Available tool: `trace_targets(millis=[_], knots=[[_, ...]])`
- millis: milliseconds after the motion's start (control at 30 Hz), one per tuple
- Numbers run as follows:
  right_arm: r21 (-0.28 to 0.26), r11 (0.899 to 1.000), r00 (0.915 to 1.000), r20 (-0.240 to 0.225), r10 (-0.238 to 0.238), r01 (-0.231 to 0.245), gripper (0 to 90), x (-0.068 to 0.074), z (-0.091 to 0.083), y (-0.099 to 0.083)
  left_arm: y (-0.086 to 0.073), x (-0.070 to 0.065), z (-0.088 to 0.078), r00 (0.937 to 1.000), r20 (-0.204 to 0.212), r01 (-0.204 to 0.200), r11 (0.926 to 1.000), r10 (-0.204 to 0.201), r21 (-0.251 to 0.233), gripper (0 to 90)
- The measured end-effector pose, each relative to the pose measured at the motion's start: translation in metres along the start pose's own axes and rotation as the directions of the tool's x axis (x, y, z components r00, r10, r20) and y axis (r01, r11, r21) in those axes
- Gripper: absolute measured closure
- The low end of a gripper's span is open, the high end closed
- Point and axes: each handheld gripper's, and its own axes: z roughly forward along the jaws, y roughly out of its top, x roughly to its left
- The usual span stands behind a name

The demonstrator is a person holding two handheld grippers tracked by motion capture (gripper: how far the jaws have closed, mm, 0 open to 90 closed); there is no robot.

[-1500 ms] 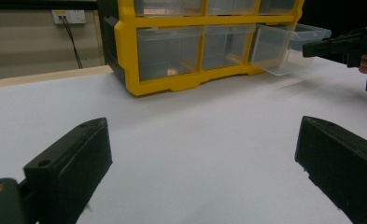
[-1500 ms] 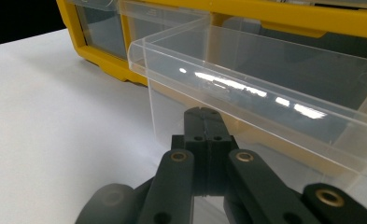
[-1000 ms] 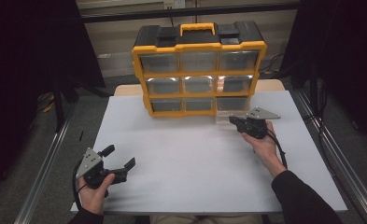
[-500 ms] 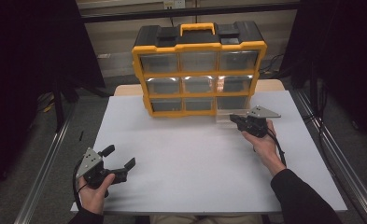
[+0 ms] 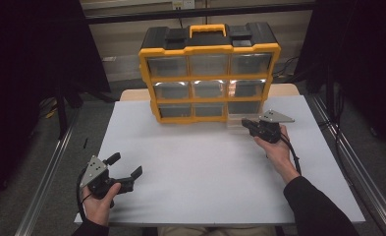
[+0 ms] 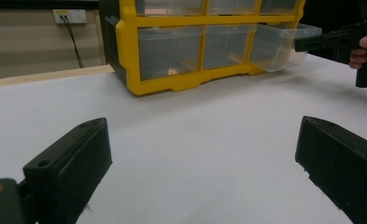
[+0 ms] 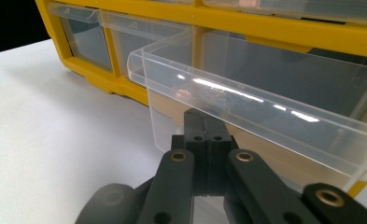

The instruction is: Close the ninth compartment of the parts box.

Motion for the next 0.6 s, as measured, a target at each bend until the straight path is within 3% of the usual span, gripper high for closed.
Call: trace_targets(millis=[333, 600], knots=[[-0.006, 1.000, 0.9999, 0.010, 0.008, -0.008, 90.0, -0.0015, 0.0026, 0.0005, -0.0003, -0.0012, 0.0004, 0.9999, 0.002, 0.012, 0.9999, -0.012, 0.001, 3.4], [-0.005, 1.000, 0.9998, 0.014, 0.011, -0.011, 90.0, -0.0029, 0.0054, 0.0015, 0.0000, 0.0000, -0.0001, 1.0000, 0.000, -0.002, 1.0000, 0.002, 0.002, 3.4]])
